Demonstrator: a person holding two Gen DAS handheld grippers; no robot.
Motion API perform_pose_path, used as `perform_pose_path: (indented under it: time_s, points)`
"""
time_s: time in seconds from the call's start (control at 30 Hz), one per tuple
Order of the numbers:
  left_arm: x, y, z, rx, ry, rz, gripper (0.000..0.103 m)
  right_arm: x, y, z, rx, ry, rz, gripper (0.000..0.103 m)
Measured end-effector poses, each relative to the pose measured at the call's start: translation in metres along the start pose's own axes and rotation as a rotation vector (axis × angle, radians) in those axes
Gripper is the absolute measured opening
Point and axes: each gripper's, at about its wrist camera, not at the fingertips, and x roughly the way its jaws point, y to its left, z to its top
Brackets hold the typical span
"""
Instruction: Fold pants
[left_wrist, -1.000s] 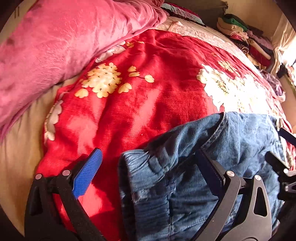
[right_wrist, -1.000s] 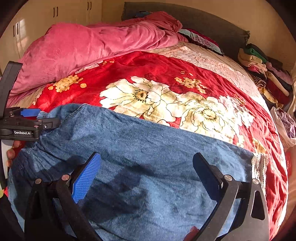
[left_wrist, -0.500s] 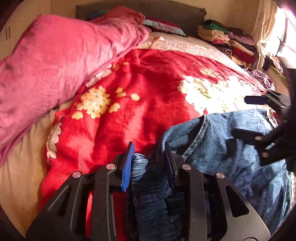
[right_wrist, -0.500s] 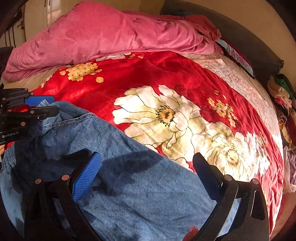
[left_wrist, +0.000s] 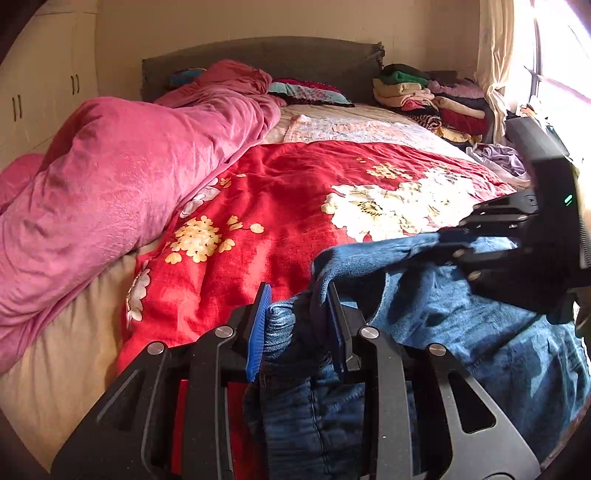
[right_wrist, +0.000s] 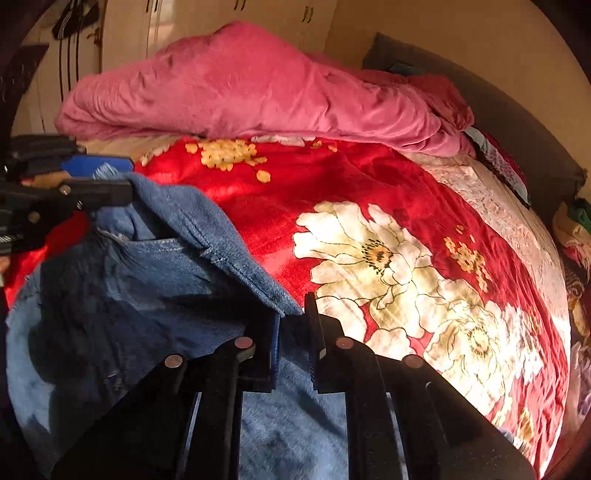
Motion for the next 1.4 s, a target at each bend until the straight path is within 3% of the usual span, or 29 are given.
perform_pose_path:
  time_s: [0.3,0.47,0.73,0.87,1.0,1.1,1.27,1.4]
  points:
    - [-0.056,-0.022,-0.032,0.051,-0.041,-0.06,0.021,-0.106,0.045,-0.049,0.154,-0.1,0.03,0.011]
    - [-0.083,-0.025,-0.059,0.033,-0.018,-0.091,0.023,-0.134,0.093,-0.08,0.155,-0.103,0.08,0.011]
    - [-0.1,-0.021,-0.096,-0.009,0.067,-0.145,0.024,-0.143,0.145,-0.115,0.163,-0.036,0.174,0.011]
    - [-0.1,-0.019,-0.11,-0.014,0.112,-0.142,0.029,-0.138,0.159,-0.125,0.181,-0.001,0.199,0.012]
    - [-0.108,-0.013,-0.122,-0.034,0.137,-0.136,0.042,-0.126,0.169,-0.137,0.222,0.043,0.216,0.014]
    - [-0.118,-0.003,-0.133,-0.07,0.152,-0.13,0.042,-0.124,0.173,-0.142,0.25,0.043,0.229,0.015]
    - [-0.154,0.011,-0.131,-0.146,0.087,-0.124,0.041,-0.126,0.173,-0.142,0.272,0.017,0.242,0.015]
    - [-0.156,-0.01,-0.112,-0.109,0.06,-0.156,0.041,-0.121,0.176,-0.142,0.266,0.039,0.256,0.021]
